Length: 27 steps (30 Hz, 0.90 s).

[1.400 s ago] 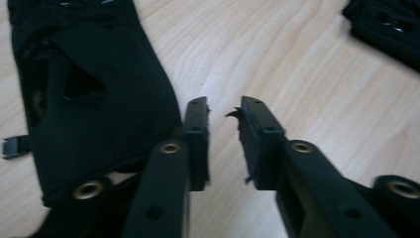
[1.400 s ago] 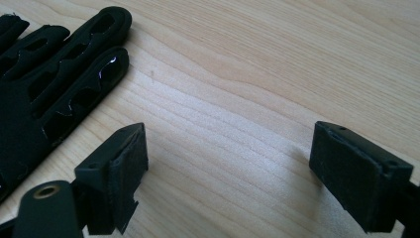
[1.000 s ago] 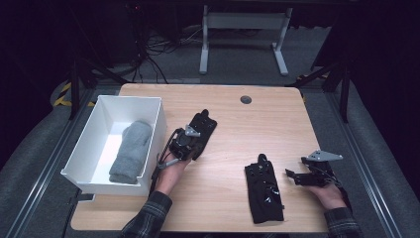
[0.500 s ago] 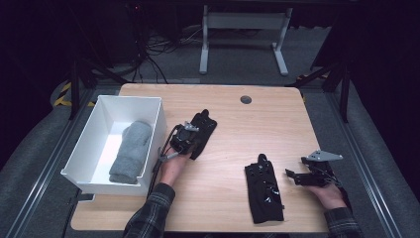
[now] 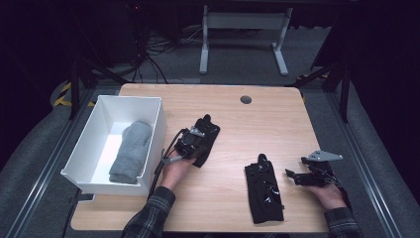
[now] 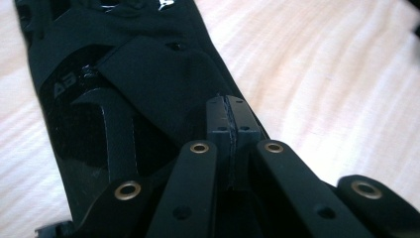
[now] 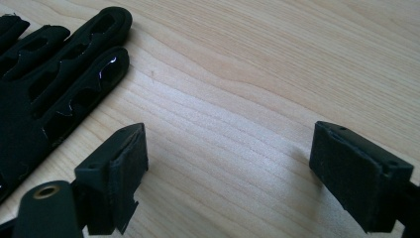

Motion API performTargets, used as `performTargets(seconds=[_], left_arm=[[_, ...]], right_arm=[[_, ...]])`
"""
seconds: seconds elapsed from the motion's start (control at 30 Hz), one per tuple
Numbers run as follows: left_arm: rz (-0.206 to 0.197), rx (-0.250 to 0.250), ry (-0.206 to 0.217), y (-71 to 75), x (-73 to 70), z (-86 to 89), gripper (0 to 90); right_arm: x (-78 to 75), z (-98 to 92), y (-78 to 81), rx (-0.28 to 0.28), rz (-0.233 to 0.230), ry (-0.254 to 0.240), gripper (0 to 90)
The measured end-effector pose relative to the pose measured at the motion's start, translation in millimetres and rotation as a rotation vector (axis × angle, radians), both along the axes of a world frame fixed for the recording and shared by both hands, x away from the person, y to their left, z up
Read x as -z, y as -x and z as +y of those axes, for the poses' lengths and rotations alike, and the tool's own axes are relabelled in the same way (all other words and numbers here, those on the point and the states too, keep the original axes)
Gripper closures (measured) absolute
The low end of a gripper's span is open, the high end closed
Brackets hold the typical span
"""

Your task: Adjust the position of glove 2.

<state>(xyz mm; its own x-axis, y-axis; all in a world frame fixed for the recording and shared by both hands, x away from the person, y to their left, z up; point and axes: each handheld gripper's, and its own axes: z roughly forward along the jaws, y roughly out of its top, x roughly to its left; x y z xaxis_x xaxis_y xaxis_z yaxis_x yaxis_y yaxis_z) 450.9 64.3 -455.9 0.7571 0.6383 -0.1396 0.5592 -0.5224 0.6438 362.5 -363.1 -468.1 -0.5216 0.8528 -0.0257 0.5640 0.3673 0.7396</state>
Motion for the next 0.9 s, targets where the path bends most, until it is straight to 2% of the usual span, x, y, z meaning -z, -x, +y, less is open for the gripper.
performTargets(seconds=[0.33,0.4,0.57,0.9], left_arm=[[0.059,0.101,0.017,21.5,-1.0,-11.9,90.0],[0.061,0.111,0.015,24.1,-1.2,-13.3,90.0],[0.082,0.146,0.039,34.4,0.1,-19.4,90.0],[0.107,0.235,0.044,56.7,-0.1,-38.7,90.0]], right_arm=[[0.0,-0.1,0.0,-0.001,0.0,0.0,15.8],[0.0,0.0,0.0,0.0,0.0,0.0,15.8],[0.0,0.0,0.0,0.0,0.0,0.0,15.8],[0.0,0.0,0.0,0.0,0.0,0.0,15.8]])
